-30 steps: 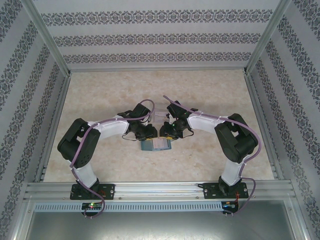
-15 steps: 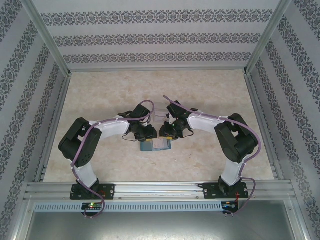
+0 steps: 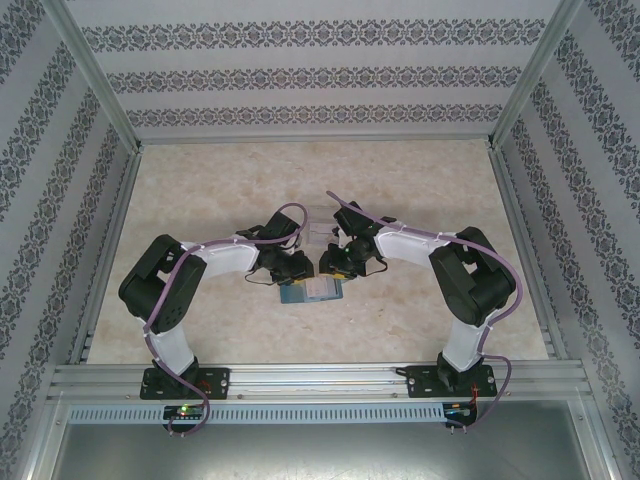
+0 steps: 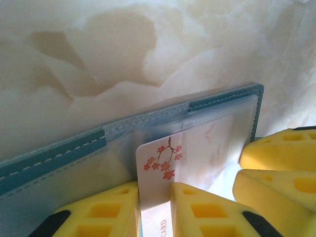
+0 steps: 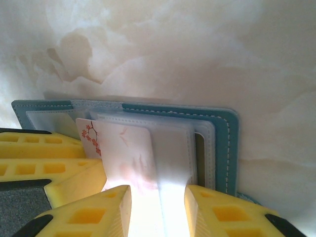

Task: Take the credit cards out of the card holder

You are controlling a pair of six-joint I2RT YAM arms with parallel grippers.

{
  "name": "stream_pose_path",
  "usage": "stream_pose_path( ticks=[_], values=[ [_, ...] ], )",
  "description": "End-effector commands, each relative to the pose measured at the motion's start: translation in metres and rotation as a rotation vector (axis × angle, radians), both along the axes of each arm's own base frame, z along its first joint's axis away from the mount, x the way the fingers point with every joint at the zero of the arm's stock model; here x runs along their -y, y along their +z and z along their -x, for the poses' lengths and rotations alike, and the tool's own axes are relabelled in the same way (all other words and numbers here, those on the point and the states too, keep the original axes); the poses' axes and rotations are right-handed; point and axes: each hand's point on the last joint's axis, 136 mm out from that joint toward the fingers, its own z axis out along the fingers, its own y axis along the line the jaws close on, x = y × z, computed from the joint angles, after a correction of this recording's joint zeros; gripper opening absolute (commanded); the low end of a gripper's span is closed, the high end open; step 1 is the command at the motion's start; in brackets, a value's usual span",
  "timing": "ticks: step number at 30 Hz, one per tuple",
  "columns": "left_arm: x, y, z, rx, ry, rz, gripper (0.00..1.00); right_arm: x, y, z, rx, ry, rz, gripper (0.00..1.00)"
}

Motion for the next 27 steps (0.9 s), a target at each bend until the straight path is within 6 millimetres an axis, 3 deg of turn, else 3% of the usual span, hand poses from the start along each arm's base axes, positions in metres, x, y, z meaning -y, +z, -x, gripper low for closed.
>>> stream_pose_path(
  ticks=[1,7,27],
  values=[
    [0.004,0.003,0.001,0.001,0.002,0.027,0.19,0.011,-0.008,0.012,-0.026,0.004,0.070,0.35],
    [-0.004,0.010,0.002,0.019,-0.009,-0.016,0.14,0.011,-0.007,0.011,-0.023,0.003,0.072,0.35],
    [-0.040,0.024,0.023,0.028,-0.080,-0.193,0.12,0.018,-0.004,0.012,-0.014,0.001,0.090,0.35]
  ],
)
